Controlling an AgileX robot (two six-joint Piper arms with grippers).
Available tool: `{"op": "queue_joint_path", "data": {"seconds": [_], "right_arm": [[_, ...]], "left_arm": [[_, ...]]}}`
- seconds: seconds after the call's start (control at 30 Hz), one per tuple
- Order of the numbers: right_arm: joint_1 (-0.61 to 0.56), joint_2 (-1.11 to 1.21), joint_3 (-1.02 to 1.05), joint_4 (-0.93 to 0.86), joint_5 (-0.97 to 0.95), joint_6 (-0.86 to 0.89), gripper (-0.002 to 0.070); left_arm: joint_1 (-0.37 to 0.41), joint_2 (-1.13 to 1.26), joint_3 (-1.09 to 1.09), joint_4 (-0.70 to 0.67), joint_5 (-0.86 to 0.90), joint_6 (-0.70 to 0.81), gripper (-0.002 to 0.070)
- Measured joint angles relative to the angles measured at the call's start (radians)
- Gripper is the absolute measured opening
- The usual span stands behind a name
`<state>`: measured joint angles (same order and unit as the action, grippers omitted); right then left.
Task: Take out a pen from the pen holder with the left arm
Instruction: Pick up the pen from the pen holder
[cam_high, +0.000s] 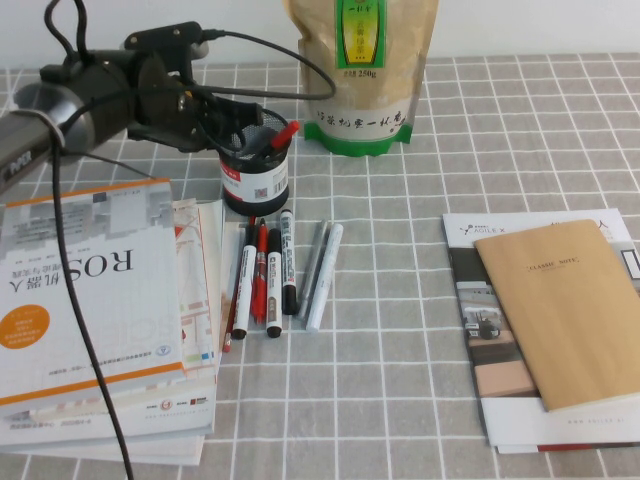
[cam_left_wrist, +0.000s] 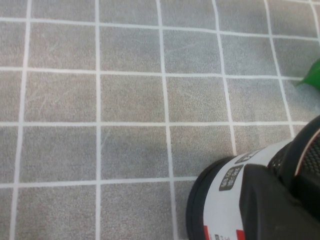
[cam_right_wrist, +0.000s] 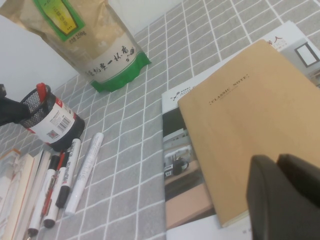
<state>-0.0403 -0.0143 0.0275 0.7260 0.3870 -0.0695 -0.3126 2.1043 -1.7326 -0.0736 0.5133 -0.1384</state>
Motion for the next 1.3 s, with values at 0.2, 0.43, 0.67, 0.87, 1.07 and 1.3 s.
{"op": "queue_joint_path", "data": {"seconds": [0.2,0.43,0.67,0.87,1.07,1.3], "right_arm": [[0.000,0.000,0.000,0.000,0.000,0.000,-0.0013],[0.000,0.000,0.000,0.000,0.000,0.000,-0.0013],[0.000,0.000,0.000,0.000,0.000,0.000,-0.0013],[0.000,0.000,0.000,0.000,0.000,0.000,-0.0013],[0.000,0.000,0.000,0.000,0.000,0.000,-0.0013],[0.000,0.000,0.000,0.000,0.000,0.000,-0.0013]], "left_arm": [[0.006,-0.004,0.018,0.006,-0.017,-0.005,0.0032],[0.006,-0.004,0.020,-0.001,0.026,0.053,0.0251],[0.006,-0.017,0.020,0.035,0.038,0.071,0.0496],[-0.012,-0.110,0.021,0.060,0.043,0.165,0.0512],[-0.050,-0.197,0.044,0.237,0.035,0.127,0.0512],[-0.094,-0.257,0.289,0.398,-0.193,0.075,0.0512]]}}
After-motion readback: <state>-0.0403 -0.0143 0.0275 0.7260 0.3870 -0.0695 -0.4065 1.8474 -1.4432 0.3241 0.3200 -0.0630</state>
